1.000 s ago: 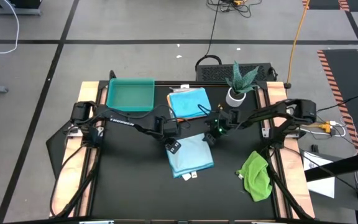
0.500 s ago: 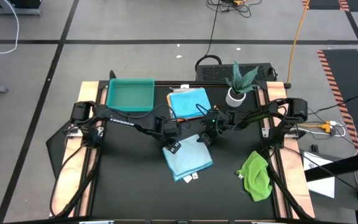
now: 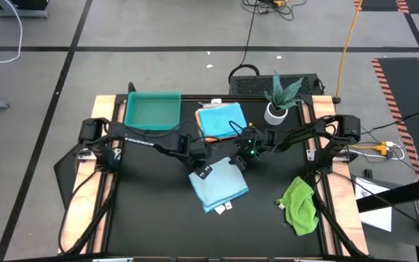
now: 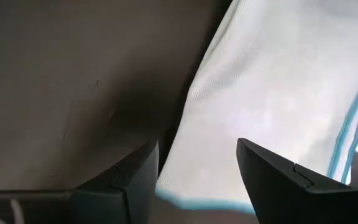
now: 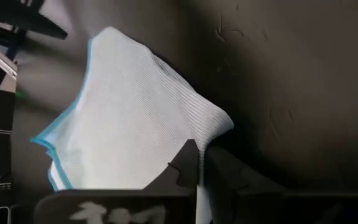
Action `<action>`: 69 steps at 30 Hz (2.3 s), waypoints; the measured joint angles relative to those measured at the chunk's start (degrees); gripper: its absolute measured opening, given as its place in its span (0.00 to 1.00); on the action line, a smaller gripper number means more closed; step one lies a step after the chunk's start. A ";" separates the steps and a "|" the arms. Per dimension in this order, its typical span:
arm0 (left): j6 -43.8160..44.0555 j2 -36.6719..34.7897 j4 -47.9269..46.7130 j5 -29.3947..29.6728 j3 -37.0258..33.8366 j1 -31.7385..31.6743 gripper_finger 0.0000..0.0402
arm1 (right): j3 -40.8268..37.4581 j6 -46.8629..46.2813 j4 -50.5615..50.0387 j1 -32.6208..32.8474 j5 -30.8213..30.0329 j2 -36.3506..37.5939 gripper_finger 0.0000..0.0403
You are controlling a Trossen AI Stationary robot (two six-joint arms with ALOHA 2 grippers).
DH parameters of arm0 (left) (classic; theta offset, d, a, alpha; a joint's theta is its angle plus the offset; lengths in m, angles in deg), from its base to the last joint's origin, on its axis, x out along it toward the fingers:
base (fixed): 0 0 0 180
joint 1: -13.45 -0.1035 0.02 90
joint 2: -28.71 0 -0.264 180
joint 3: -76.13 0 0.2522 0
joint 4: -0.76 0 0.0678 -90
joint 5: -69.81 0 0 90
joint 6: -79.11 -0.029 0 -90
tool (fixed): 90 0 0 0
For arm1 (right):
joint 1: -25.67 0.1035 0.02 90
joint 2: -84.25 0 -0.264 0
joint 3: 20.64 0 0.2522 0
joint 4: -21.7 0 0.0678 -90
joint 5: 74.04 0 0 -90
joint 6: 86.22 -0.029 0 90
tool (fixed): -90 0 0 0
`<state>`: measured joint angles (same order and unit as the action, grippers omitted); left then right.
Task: Fold microfiber towels
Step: Stack the folded light blue microfiber towel on top of the folded blue microfiber towel
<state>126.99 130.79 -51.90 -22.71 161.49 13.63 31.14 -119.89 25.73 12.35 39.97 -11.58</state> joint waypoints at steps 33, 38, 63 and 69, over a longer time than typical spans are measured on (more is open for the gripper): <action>0.37 -16.02 -7.92 13.27 -0.05 2.26 0.54 | 27.23 21.41 -23.76 -12.06 -7.39 8.00 0.00; 0.02 -16.02 -7.90 13.27 -0.05 2.41 0.54 | 29.15 23.34 -24.71 -17.35 -7.31 8.02 0.00; 0.54 -15.99 -7.79 17.73 -0.05 2.32 0.54 | 29.12 30.11 -41.58 -25.42 -23.52 7.93 0.37; -0.24 -15.99 -7.44 20.55 -0.05 -3.81 0.54 | 29.10 27.28 -46.66 -23.87 -27.52 8.44 0.51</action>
<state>126.75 114.80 -59.35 -2.16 161.44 9.82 60.23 -92.61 -20.93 -11.52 12.46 -3.15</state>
